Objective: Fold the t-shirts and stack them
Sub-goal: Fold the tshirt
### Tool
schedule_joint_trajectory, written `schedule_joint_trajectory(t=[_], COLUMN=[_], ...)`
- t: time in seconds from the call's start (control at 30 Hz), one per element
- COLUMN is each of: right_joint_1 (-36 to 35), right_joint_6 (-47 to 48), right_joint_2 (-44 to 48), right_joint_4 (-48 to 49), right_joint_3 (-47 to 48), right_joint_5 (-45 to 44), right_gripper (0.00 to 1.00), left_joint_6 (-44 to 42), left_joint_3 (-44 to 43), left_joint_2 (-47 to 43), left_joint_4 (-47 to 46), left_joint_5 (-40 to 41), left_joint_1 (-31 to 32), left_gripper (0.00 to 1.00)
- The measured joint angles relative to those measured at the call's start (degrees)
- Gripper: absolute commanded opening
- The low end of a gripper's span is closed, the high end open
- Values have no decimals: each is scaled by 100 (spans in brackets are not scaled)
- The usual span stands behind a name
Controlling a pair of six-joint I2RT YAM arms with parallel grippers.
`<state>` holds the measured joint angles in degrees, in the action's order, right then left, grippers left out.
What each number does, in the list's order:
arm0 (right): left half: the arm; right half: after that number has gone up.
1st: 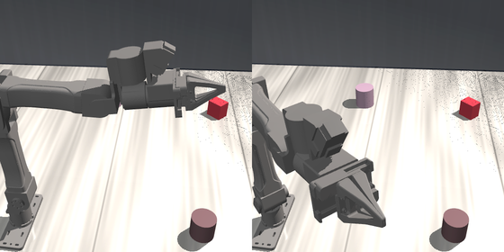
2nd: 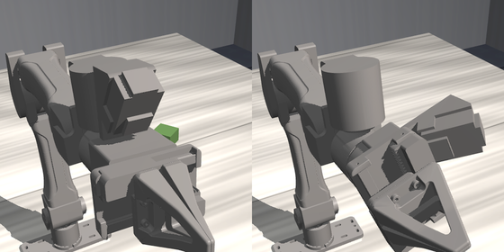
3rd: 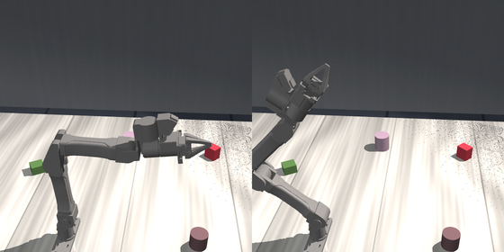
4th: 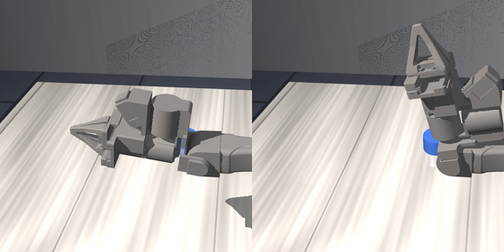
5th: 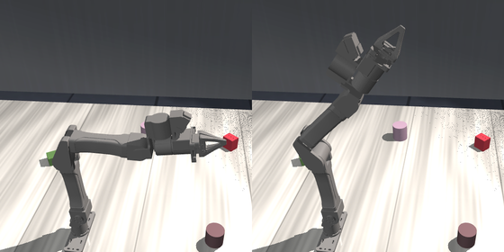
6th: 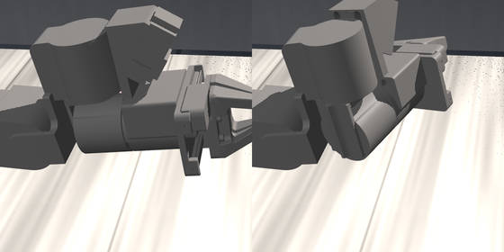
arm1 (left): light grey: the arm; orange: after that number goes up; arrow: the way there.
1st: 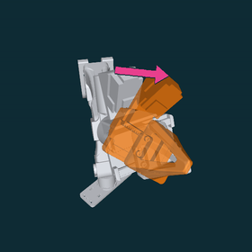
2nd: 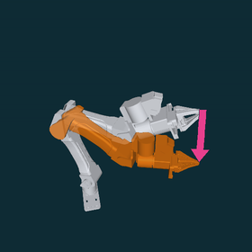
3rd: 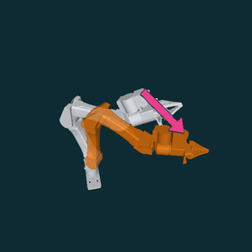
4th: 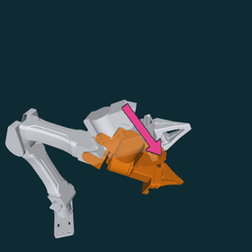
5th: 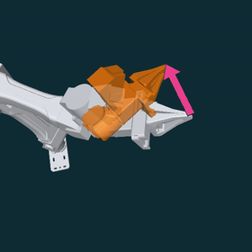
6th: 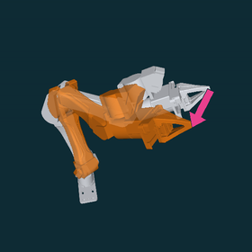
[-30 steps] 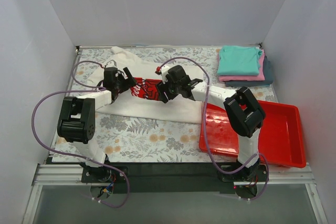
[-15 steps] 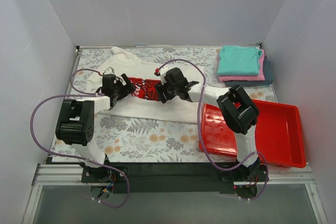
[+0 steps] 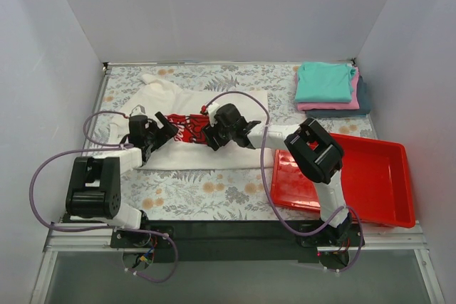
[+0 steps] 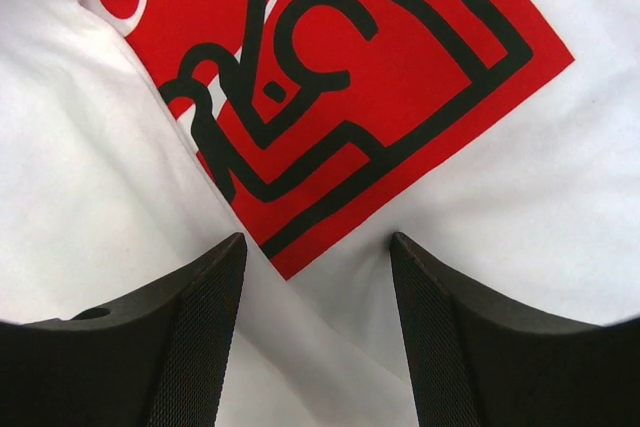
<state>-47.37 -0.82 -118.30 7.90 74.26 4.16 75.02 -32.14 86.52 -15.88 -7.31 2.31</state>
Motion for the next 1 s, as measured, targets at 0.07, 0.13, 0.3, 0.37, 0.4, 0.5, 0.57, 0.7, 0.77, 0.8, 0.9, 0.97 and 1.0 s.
schedule_joint_trajectory(t=[0.07, 0.13, 0.3, 0.37, 0.4, 0.5, 0.57, 0.7, 0.77, 0.8, 0.9, 0.97, 1.0], right_joint_1=[-94, -195, -422, -496, -538, -669, -732, -793, -815, -817, -820, -811, -798], right_joint_6=[-13, -39, -107, -173, -203, -302, -374, -490, -520, -527, -522, -505, -501], right_joint_2=[37, 85, 201, 264, 304, 422, 501, 645, 688, 710, 752, 774, 791], right_joint_4=[118, 197, 317, 323, 321, 269, 221, -4, -149, -216, -459, -710, -848], right_joint_3=[-105, -205, -409, -494, -542, -662, -741, -841, -841, -841, -796, -704, -660], right_joint_5=[0, -7, 0, -9, -24, -146, -245, -535, -693, -761, -946, -1058, -1113], right_gripper=[53, 53, 53, 52, 52, 52, 52, 53, 54, 55, 59, 60, 61], left_joint_6=[52, 107, 192, 216, 225, 251, 264, 280, 275, 267, 251, 249, 251], left_joint_3=[227, 437, 931, 970, 970, 970, 970, 970, 970, 970, 942, 726, 522], left_joint_2=[-297, -581, -1342, -1427, -1429, -1429, -1429, -1440, -1497, -1572, -1862, -2046, -2090], left_joint_4=[103, 188, 476, 544, 555, 557, 557, 570, 649, 739, 992, 1196, 1252], left_joint_5=[52, 138, 498, 579, 601, 634, 647, 678, 758, 844, 1091, 1211, 1274], left_joint_1=[-7, -7, -7, -7, -7, -7, -7, -7, -7, -7, -7, -7, -7], left_gripper=[82, 82, 83, 83, 83, 83, 83, 83, 83, 83, 86, 87, 87])
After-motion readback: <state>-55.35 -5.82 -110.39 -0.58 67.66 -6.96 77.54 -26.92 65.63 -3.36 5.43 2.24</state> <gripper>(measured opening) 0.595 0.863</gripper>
